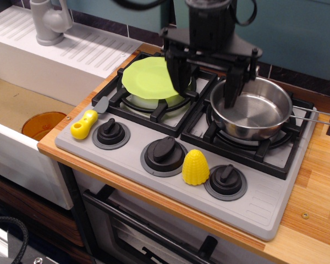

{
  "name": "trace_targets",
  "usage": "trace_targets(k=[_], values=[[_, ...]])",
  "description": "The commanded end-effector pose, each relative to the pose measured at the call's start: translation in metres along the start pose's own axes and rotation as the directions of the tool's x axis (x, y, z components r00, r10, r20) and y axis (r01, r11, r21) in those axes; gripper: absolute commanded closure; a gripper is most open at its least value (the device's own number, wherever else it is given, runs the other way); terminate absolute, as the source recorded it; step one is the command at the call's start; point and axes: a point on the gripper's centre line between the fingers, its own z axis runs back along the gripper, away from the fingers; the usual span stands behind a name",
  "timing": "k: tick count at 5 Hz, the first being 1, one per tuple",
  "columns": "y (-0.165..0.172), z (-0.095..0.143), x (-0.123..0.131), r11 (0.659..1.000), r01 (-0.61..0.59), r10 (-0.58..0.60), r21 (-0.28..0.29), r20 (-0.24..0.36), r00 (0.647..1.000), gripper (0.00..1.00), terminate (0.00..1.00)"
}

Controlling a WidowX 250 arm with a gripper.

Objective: End effector reaching corn

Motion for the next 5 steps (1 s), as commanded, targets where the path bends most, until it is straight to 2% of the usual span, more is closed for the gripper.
trace_targets(k=[1,4,5], values=[[-0.008,0.002,-0.006,1.0,0.004,-0.004,0.0,0.091,0.996,0.0,0.0],[-0.004,-0.015,-0.018,1.0,0.014,-0.014,0.0,0.143,0.99,0.0,0.0],[-0.002,-0.025,-0.024,1.0,0.025,-0.022,-0.018,0.158,0.987,0.0,0.0]])
